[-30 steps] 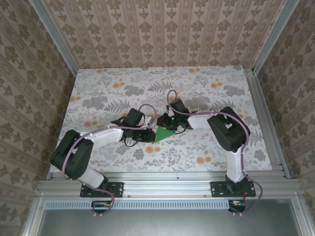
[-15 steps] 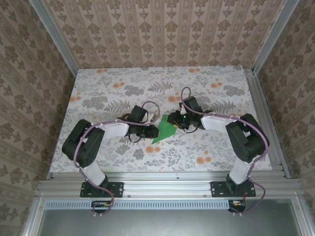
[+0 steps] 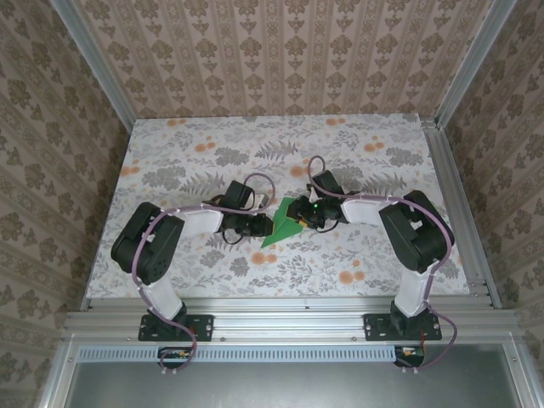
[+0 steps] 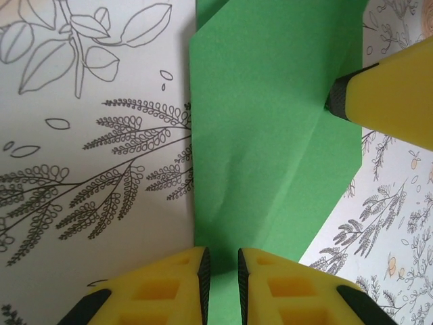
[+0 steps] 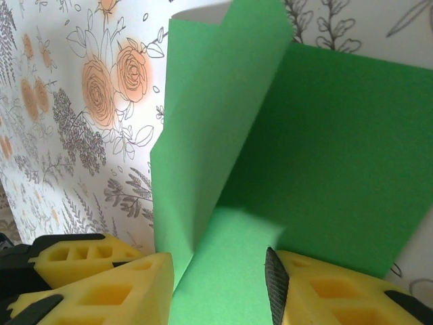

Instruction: Fold a paper plane with a square sheet of paper (pick it up from the middle)

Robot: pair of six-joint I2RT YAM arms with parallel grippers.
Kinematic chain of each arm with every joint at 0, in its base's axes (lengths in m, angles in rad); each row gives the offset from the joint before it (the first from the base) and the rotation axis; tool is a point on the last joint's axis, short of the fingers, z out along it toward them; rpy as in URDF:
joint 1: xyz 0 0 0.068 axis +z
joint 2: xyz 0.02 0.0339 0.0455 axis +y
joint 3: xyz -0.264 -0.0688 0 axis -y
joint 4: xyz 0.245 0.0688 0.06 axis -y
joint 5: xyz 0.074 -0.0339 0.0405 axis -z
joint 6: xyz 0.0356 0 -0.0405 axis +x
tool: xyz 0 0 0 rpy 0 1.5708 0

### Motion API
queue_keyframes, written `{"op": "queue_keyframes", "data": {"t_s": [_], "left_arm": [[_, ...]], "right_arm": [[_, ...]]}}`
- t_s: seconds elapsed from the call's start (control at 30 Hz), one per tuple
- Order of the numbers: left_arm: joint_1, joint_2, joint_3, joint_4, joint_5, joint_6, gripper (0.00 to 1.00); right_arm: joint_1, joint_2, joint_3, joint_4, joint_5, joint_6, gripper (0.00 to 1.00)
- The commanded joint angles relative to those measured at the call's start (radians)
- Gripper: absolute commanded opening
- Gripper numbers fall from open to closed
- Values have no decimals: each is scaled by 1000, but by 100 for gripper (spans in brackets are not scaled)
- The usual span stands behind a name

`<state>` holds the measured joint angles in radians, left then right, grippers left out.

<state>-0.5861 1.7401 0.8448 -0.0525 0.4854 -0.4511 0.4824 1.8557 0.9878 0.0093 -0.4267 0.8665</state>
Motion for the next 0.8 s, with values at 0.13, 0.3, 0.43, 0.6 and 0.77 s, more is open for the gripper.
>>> {"op": "queue_keyframes", "data": {"t_s": [0.13, 0.3, 0.43, 0.6, 0.77], "left_arm": [[14, 24, 7, 10, 34, 29, 18], [20, 30, 8, 9, 42, 32, 18], [21, 26, 3, 11, 48, 34, 18], [27, 0, 2, 3, 58, 30, 19], [43, -47, -1, -21, 53, 22, 25]], "right_arm": [[14, 36, 53, -6, -25, 11, 43], [17, 64, 83, -4, -38, 16, 42], [30, 83, 95, 25, -58, 36, 40], [41, 108, 104, 24, -57, 48, 37], [50, 114, 99, 65, -72, 61, 28]]}}
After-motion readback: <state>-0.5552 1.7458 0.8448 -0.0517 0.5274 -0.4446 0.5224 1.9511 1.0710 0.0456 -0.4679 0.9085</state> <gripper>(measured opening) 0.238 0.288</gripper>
